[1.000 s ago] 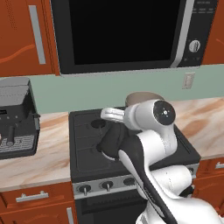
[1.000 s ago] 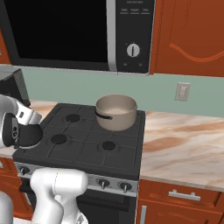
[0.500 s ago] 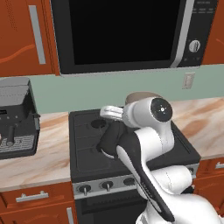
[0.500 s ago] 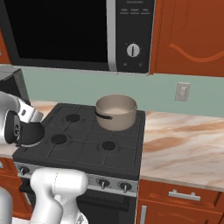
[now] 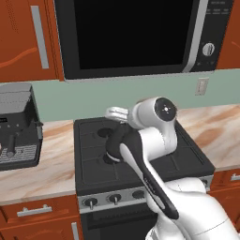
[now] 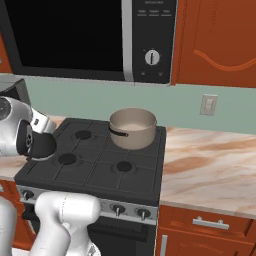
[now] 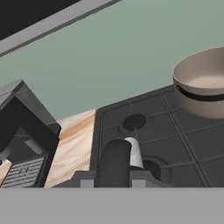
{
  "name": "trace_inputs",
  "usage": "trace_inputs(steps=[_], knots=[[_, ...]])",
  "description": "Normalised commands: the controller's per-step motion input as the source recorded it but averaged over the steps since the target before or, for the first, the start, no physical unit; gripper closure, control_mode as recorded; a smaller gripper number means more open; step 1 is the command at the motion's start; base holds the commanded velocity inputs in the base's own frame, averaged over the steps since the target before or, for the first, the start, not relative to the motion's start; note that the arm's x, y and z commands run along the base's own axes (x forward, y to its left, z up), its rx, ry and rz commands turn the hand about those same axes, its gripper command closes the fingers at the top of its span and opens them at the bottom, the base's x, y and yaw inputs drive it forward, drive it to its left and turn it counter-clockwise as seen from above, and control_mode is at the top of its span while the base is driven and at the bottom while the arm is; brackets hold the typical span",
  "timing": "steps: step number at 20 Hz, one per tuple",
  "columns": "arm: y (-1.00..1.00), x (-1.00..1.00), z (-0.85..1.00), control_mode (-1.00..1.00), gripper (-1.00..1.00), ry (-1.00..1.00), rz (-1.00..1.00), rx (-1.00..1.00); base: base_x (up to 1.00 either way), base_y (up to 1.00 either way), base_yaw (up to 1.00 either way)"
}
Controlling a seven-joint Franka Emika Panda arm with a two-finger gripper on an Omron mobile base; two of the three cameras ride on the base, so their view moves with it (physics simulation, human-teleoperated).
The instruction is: Pick the kettle from the counter and place it on a stove burner. Then turn the burner on.
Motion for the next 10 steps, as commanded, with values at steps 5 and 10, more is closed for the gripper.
trace_inputs(steps=[5, 10], knots=[[-0.04, 0.27, -0.15, -1.0, 1.0, 0.0, 0.0, -0.04, 0.0, 0.0, 0.0], [-0.02, 0.26, -0.17, -1.0, 1.0, 0.0, 0.0, -0.05, 0.0, 0.0, 0.0]])
